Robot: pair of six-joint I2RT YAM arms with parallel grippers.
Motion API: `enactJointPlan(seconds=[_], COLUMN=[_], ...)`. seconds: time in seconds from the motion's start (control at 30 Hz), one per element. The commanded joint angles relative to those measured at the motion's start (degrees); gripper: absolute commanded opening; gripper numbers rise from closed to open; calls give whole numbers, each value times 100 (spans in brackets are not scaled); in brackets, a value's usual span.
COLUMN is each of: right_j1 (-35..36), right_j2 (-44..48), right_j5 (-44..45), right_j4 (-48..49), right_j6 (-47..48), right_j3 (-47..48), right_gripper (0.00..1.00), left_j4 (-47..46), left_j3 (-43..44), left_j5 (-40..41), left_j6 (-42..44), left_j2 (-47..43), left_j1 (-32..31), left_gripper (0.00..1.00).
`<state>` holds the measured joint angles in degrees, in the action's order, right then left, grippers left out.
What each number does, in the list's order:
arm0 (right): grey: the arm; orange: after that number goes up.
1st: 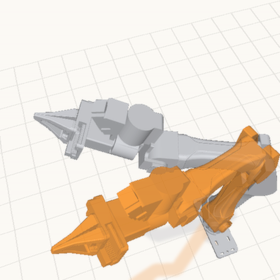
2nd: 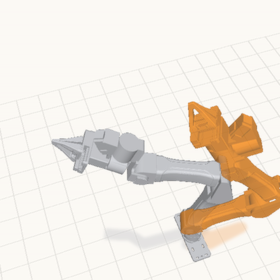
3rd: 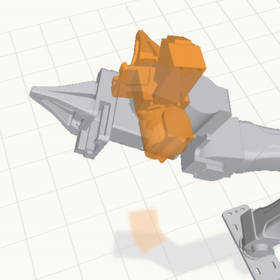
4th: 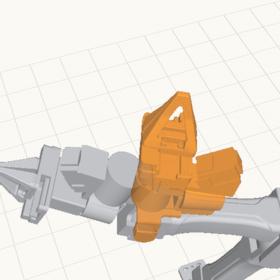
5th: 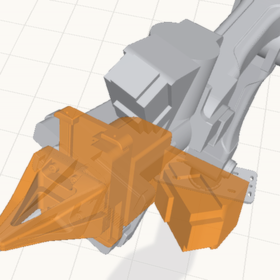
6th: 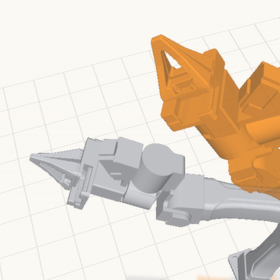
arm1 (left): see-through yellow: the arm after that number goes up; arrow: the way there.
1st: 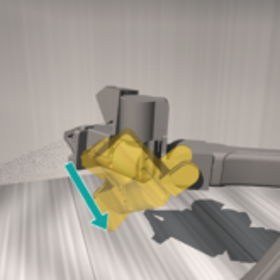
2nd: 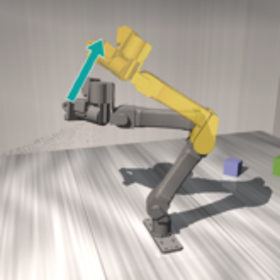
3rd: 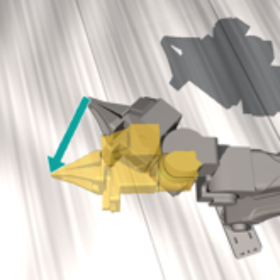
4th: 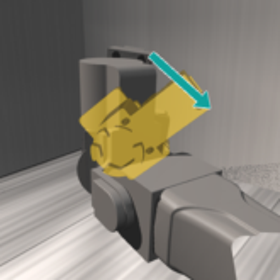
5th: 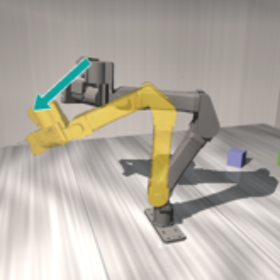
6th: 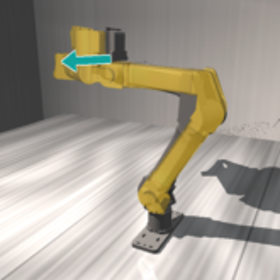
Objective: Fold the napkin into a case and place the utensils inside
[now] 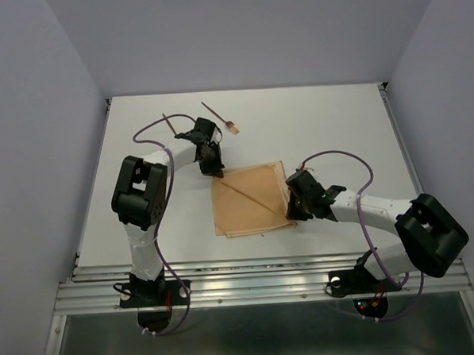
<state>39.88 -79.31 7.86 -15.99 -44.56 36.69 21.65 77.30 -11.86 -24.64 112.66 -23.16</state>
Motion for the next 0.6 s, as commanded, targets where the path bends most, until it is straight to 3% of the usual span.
enactJointPlan(seconds=[0.0,0.23,0.57], right_j1=[46,46,46], right_j2=[169,539,-233], right_j5=[84,286,707], right_j4=[44,-308,-212], right_j6=[78,219,315], right_j3=[-4,418,1076], right_gripper=[1,1,1], left_j4=[-3,94,243], left_j3=[277,347,190], left_j5=[122,403,693], left_j6=[39,39,39], left_j2=[-33,-306,-552], left_j1=[-22,-22,-5], left_gripper=[0,0,0])
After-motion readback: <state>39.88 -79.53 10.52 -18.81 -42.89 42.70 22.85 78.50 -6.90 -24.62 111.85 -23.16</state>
